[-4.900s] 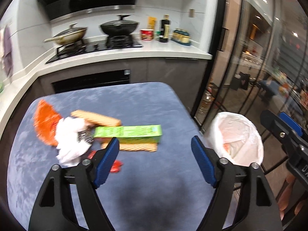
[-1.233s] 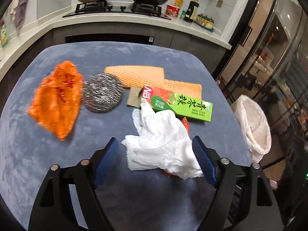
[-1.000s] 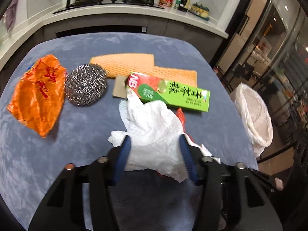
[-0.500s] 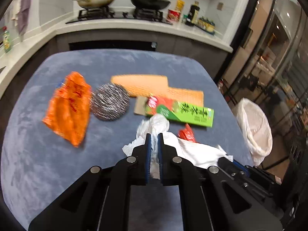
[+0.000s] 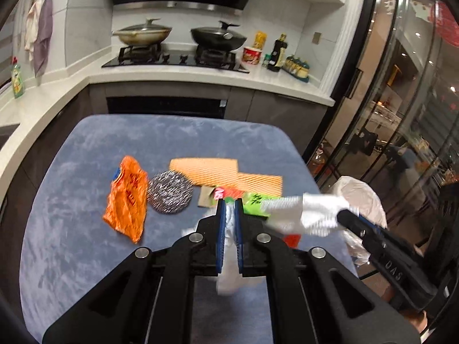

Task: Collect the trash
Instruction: 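Carry the white tissue over the bin and open both grippers to drop it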

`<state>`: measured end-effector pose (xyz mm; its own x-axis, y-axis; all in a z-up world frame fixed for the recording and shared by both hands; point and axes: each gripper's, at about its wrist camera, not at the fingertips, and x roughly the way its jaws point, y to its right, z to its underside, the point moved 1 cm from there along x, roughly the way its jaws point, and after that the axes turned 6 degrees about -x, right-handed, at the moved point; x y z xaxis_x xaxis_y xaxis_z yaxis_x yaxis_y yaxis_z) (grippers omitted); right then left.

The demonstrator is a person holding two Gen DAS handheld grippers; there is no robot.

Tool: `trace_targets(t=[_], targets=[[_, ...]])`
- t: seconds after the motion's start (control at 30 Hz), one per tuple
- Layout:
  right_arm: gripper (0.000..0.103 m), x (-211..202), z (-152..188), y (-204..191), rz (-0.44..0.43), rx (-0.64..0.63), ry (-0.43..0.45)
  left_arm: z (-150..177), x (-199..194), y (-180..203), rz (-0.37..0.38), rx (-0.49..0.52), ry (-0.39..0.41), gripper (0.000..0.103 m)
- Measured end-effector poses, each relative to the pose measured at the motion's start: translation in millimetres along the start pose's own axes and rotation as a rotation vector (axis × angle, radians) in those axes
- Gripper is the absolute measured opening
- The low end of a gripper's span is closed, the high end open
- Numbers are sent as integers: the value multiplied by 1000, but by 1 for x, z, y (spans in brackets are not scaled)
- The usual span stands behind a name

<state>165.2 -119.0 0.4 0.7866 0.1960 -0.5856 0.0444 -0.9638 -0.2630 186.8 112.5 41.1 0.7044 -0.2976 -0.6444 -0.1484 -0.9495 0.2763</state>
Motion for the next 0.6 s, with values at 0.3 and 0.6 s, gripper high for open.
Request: trace_targets(t=[0.3, 0.6], targets=[[6, -41, -42, 13, 22, -17, 129, -12, -13, 47, 78, 65, 30, 6], [6, -63, -35, 41, 90, 10, 143, 12, 13, 44, 37, 51, -73, 47]])
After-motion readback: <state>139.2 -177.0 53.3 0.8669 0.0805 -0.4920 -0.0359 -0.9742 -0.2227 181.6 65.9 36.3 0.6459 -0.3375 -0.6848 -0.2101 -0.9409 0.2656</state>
